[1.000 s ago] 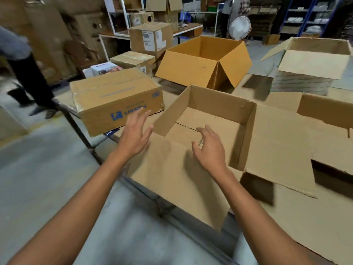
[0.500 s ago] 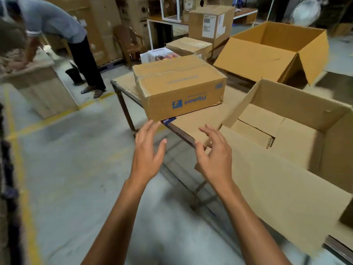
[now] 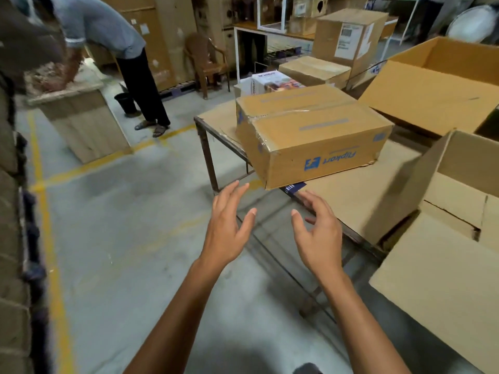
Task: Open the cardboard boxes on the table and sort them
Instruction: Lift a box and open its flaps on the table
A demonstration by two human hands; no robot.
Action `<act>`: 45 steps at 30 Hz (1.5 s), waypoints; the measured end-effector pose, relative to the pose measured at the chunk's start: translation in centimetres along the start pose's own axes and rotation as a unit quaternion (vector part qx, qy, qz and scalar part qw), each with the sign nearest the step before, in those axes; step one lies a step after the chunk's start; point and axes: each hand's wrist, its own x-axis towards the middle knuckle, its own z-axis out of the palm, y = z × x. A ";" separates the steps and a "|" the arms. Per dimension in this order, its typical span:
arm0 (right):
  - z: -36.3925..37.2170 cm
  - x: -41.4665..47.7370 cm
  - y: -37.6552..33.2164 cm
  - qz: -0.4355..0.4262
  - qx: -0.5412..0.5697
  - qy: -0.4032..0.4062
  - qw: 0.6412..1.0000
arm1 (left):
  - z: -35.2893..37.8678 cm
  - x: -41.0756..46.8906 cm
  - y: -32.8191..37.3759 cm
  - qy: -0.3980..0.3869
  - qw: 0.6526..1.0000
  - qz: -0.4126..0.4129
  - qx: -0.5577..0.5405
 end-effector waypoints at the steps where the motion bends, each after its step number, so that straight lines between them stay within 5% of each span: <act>1: 0.4 0.8 0.2 0.007 0.005 0.004 1.000 | 0.2 1.1 -0.4 -0.004 1.000 0.004 0.001; 21: 7.4 27.7 8.0 0.048 -0.143 0.104 0.983 | 8.8 31.5 -7.5 -0.099 0.985 0.135 0.048; 27: 9.8 29.7 12.0 0.136 -0.290 0.112 0.941 | 15.0 35.1 -10.0 -0.213 0.967 0.115 0.080; 32: 10.6 29.2 13.0 0.197 -0.198 0.183 0.943 | 16.6 35.5 -11.5 -0.188 0.971 0.127 0.081; 35: 11.7 28.6 12.8 0.266 -0.065 0.239 0.932 | 16.6 35.1 -11.7 -0.143 0.982 0.122 -0.012; 39: 14.3 26.7 12.2 0.303 0.011 0.351 0.886 | 16.5 34.3 -13.3 -0.089 0.969 0.201 -0.117; 45: 19.9 22.2 12.7 0.411 -0.026 0.400 0.819 | 16.6 34.4 -14.4 -0.138 0.949 0.278 -0.051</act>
